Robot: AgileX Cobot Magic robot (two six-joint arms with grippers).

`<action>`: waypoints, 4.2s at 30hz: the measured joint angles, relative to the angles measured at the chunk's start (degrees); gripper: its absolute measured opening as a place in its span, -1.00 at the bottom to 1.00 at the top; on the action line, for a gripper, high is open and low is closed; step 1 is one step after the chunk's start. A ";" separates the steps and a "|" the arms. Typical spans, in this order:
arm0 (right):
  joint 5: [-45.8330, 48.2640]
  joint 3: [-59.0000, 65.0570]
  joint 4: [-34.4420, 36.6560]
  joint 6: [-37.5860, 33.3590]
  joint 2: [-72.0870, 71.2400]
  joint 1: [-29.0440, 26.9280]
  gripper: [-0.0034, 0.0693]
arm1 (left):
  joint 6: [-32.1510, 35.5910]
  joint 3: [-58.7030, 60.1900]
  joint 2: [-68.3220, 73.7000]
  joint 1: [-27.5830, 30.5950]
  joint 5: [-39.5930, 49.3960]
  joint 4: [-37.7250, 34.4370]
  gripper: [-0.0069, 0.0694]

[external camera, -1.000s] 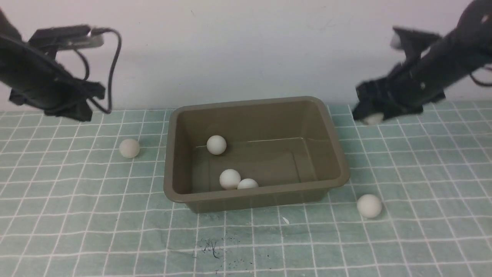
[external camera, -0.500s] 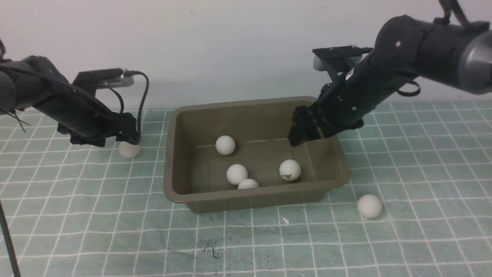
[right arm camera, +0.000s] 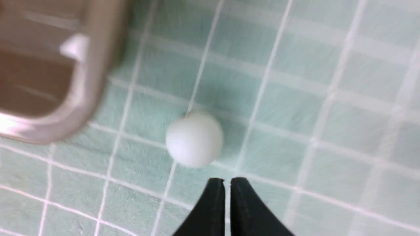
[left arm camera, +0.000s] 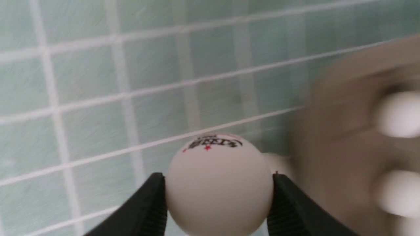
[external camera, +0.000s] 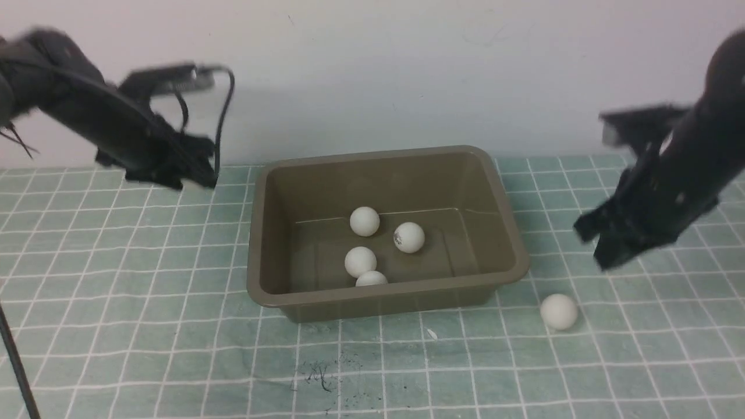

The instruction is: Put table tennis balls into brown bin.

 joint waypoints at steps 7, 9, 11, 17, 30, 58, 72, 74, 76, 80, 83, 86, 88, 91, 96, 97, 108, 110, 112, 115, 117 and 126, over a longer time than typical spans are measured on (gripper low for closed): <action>-12.60 5.01 2.67 -2.06 4.73 2.22 -0.21 | 6.85 -2.89 -1.65 -8.77 8.10 -4.04 0.10; -13.85 5.06 2.70 -1.92 4.99 2.57 0.06 | 7.02 -2.89 -0.41 -11.36 8.31 -2.08 0.10; -14.56 5.05 2.70 -1.81 5.27 2.71 0.35 | 6.29 -2.89 1.30 -14.41 8.07 0.78 0.15; -15.98 5.05 4.24 -2.02 7.20 2.84 0.82 | 0.46 -2.84 4.70 -18.77 4.43 6.27 0.79; -7.54 3.21 2.91 0.57 3.99 0.77 0.09 | -14.16 -6.49 1.76 -8.26 11.82 18.14 -0.75; 2.47 -20.22 12.10 -3.54 5.37 2.88 0.88 | -8.33 -2.97 9.81 -12.12 -1.98 16.25 -0.24; 4.82 -25.87 3.02 -1.07 -14.68 2.83 0.32 | -11.68 -2.99 12.85 -12.06 -2.04 20.17 0.00; 4.82 -25.87 0.85 0.04 -15.58 2.83 0.30 | -12.06 -2.94 10.79 -12.06 -0.87 22.53 0.00; 5.13 -25.87 -0.38 0.38 -15.92 2.83 0.30 | -12.06 -2.94 8.57 -12.01 0.25 23.50 0.00; 7.35 -25.87 -1.95 1.35 -16.23 2.83 0.29 | -11.68 -2.94 0.01 -12.51 1.51 19.37 0.00; 8.11 -25.87 -1.96 1.64 -16.56 2.83 0.29 | -9.66 -3.00 -2.46 -13.71 1.51 14.96 0.00; 8.63 -25.87 -2.00 2.03 -17.98 2.83 0.23 | -2.18 -3.11 -3.51 -18.44 0.26 6.10 0.00; 9.47 -25.75 -2.03 2.16 -20.85 2.83 0.04 | -0.43 -3.11 -1.13 -21.59 -0.91 3.35 0.00; 10.66 -25.42 -2.31 2.74 -26.56 2.83 -0.33 | -0.88 -2.88 2.69 -23.61 -3.26 2.74 0.15; 7.24 -17.49 -3.41 5.43 -43.60 2.83 -0.88 | -4.06 -3.50 3.76 -23.82 -3.43 3.24 0.56; 5.83 -15.42 -3.47 5.58 -46.08 2.83 -0.90 | -4.86 -4.20 3.45 -23.69 -2.87 3.46 0.56; -21.15 30.62 -23.69 27.03 -88.89 2.83 -0.94 | -12.14 -5.38 -16.33 -18.78 7.48 10.15 -0.79; -24.14 38.77 -30.18 34.68 -95.73 2.83 -0.94 | -12.19 -0.49 -23.01 -18.67 6.89 10.32 -0.83; -25.92 42.99 -33.89 39.01 -99.39 2.83 -0.94 | -12.19 4.87 -28.93 -18.85 5.71 9.87 -0.83; -28.34 47.61 -38.33 44.82 -101.49 2.83 -0.94 | -12.19 13.79 -37.04 -18.89 1.64 9.36 -0.83; -29.96 49.81 -40.84 48.33 -101.55 2.83 -0.94 | -12.32 26.19 -48.57 -18.89 -5.42 9.01 -0.83; -30.82 50.10 -44.90 49.94 -101.55 2.83 -0.95 | -13.83 57.88 -76.84 -18.89 -27.31 6.86 -0.83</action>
